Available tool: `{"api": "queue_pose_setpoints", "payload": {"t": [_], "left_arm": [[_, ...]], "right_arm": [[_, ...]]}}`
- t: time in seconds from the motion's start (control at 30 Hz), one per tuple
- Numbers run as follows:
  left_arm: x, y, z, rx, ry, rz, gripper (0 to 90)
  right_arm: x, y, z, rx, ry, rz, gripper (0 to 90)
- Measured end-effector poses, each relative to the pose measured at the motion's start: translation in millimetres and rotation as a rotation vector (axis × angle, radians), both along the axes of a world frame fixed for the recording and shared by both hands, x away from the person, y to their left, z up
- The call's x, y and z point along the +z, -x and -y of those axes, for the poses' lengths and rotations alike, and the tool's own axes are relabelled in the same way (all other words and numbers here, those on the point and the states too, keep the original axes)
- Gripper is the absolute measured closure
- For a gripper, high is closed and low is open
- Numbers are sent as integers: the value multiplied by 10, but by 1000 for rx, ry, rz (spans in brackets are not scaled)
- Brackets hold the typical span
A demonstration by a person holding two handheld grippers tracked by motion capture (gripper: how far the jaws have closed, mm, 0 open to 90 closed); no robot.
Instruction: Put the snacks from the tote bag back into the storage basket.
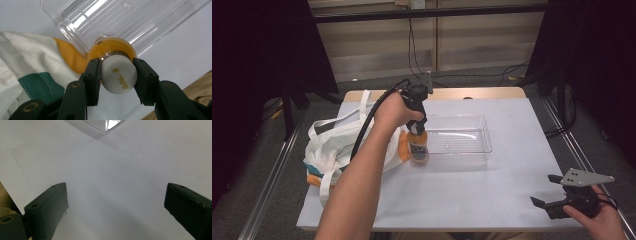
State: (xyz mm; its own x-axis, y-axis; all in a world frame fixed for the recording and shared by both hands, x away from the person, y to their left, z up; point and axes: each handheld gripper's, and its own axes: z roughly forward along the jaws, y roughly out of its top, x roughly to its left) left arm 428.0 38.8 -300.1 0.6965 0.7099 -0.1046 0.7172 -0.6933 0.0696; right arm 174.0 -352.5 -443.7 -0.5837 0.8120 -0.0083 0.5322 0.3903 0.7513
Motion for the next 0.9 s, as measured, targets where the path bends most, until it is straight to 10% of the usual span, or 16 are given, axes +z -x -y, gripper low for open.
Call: {"api": "queue_pose_setpoints", "payload": {"t": [0.9], "left_arm": [[-67, -6, -88, 48, 64, -1, 485]], "right_arm": [[-1, -23, -17, 7, 0, 2, 49]]}}
